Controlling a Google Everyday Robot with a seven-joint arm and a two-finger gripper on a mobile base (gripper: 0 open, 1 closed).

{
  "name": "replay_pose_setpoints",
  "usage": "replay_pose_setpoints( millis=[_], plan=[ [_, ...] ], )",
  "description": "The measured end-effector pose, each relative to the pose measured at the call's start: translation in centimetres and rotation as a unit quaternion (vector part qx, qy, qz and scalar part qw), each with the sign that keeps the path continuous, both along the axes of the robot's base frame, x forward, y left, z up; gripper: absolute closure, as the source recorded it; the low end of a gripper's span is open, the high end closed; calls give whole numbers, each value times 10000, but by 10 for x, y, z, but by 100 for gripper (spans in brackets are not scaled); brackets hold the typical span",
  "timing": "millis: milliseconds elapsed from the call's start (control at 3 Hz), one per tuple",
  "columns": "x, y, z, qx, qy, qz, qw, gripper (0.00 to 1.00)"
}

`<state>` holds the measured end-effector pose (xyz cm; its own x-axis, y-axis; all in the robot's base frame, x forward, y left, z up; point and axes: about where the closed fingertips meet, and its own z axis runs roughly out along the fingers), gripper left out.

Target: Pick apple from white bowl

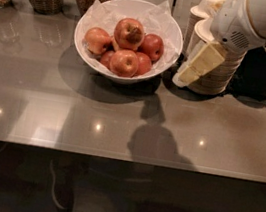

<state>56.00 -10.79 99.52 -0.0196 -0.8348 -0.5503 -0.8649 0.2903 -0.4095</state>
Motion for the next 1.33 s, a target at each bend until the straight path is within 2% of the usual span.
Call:
replay_pose_setpoints(
  millis=[333, 667, 1000, 1333],
  plan=[
    [19, 34, 8, 459, -80, 220, 9987, 0],
    [16, 95, 21, 915, 28, 270, 9954, 0],
    [16, 97, 22, 972, 90, 194, 9950, 0],
    [16, 98, 22, 993, -5, 175, 9949, 0]
  ],
)
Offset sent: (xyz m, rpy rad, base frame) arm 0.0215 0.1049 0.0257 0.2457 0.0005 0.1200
